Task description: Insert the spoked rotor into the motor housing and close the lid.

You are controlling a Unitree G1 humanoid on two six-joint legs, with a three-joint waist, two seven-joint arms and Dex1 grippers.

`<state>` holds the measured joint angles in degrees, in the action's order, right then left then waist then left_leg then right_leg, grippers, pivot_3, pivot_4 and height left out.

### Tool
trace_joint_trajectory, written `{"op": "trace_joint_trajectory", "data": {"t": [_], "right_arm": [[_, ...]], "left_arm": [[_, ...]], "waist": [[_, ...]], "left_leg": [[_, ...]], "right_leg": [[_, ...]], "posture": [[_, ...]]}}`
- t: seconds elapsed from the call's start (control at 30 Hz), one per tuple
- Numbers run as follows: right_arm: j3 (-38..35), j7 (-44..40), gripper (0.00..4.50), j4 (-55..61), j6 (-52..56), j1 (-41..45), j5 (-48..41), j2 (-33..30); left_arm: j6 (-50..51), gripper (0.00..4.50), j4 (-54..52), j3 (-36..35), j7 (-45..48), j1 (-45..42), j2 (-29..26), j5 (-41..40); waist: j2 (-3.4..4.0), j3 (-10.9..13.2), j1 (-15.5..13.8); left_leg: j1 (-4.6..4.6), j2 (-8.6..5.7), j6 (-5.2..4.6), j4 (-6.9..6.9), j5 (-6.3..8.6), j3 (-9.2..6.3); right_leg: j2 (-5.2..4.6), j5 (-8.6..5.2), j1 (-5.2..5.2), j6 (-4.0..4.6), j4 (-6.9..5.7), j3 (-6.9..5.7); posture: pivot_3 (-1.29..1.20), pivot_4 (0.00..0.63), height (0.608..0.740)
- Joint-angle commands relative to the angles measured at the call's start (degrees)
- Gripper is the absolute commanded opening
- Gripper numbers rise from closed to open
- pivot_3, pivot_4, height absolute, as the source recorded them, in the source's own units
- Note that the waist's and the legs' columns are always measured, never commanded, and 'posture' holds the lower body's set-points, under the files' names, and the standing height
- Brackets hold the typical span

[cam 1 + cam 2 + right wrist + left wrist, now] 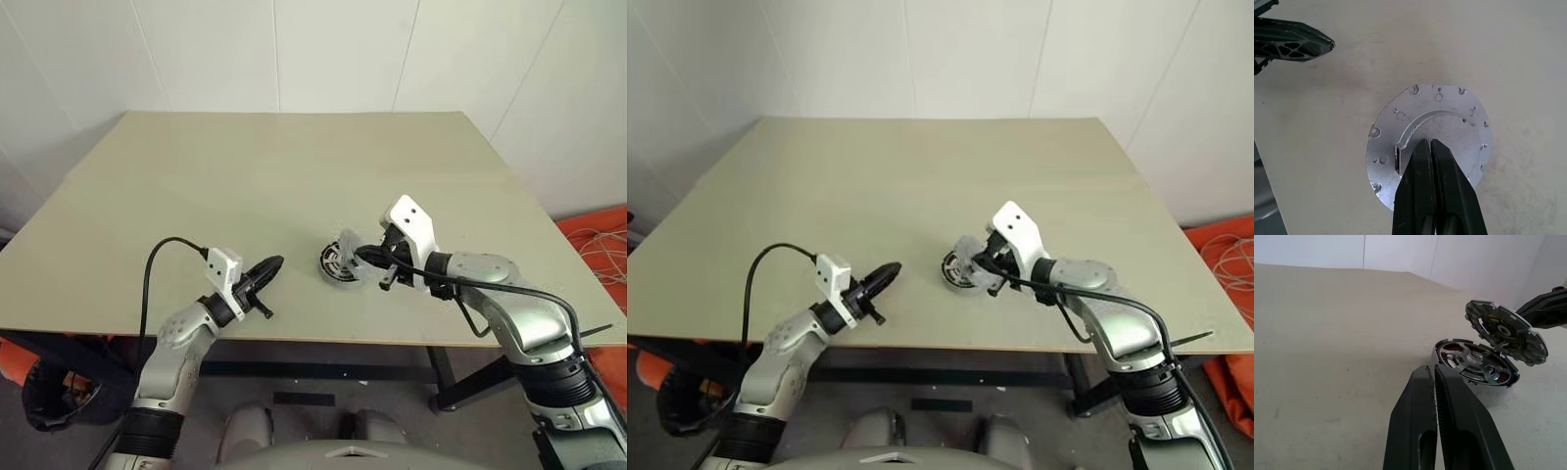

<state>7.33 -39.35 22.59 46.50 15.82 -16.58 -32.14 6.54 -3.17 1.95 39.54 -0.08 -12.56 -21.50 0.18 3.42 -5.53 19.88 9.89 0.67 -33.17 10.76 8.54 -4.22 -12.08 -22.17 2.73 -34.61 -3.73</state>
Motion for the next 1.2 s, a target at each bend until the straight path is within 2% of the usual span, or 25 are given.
{"op": "trace_joint_trajectory", "data": {"t": [0.03, 0.53, 0.7, 0.83, 1.13, 1.17, 1.2], "right_arm": [[0.57, 1.98, 0.02, -0.45, -0.34, -0.89, -0.17, 2.06], [3.75, 5.88, 0.02, -11.31, -5.39, -1.93, 2.57, 8.54], [1.67, 3.5, 0.02, -6.88, -4.63, -1.87, -0.97, 7.73], [0.14, 1.99, 0.93, -2.62, -2.95, -1.04, -3.41, 6.17], [0.09, 0.21, 4.11, -4.58, -3.25, 0.89, -4.04, 4.81], [0.18, -0.05, 4.39, -4.95, -3.38, 1.09, -3.99, 4.8], [0.56, -0.58, 4.47, -5.56, -3.62, 1.43, -3.73, 4.59]], "left_arm": [[0.75, 0.19, -3.12, 0.03, 0.25, -1.08, -0.48, -1.05], [0.34, 0.19, -1.38, 0.36, 0.58, -1.95, 0.04, -0.52], [0.37, 0.19, -1.23, -0.25, 0.91, -2.01, -0.27, -0.83], [1.2, 0.19, -3.03, 0.3, 0.05, -1.68, 0.0, -0.71], [0.76, 0.19, -1.96, 0.15, 0.45, -1.95, 0.01, -0.69], [0.78, 0.19, -1.97, 0.1, 0.41, -1.97, 0.0, -0.7], [0.83, 0.19, -2.23, 0.04, 0.3, -1.84, -0.03, -0.71]], "waist": [[0.0, 0.0, 0.01], [-0.05, -0.05, 0.13], [-0.08, -0.06, 0.11], [-0.08, -0.06, 0.03], [-0.08, -0.06, 0.03], [-0.08, -0.06, 0.03], [-0.08, -0.06, 0.04]], "left_leg": [[0.0, 0.0, 0.0, 0.0, 0.0, 0.0], [-0.21, 0.0, 0.02, 0.0, -0.01, 0.0], [-0.23, -0.01, 0.02, -0.01, -0.01, 0.0], [-0.14, 0.0, 0.02, 0.01, -0.01, -0.01], [-0.02, 0.0, 0.01, 0.11, 0.0, -0.01], [-0.01, 0.0, 0.01, 0.11, 0.0, 0.0], [-0.01, 0.0, 0.01, 0.11, 0.0, 0.0]], "right_leg": [[0.0, 0.0, 0.0, 0.0, 0.0, 0.0], [0.0, -0.01, 0.16, -0.01, 0.07, 0.0], [-0.01, -0.01, 0.22, -0.02, 0.15, 0.0], [0.0, -0.01, 0.15, -0.02, 0.15, 0.0], [0.0, -0.01, 0.04, -0.01, 0.12, 0.0], [0.0, -0.01, 0.03, -0.01, 0.12, 0.0], [0.0, -0.01, 0.03, -0.02, 0.12, 0.0]], "posture": [[0.0, 0.0, 0.74], [0.0, 0.0, 0.74], [0.0, 0.0, 0.74], [0.0, 0.0, 0.74], [0.0, 0.0, 0.74], [0.0, 0.0, 0.74], [0.0, 0.0, 0.74]]}}
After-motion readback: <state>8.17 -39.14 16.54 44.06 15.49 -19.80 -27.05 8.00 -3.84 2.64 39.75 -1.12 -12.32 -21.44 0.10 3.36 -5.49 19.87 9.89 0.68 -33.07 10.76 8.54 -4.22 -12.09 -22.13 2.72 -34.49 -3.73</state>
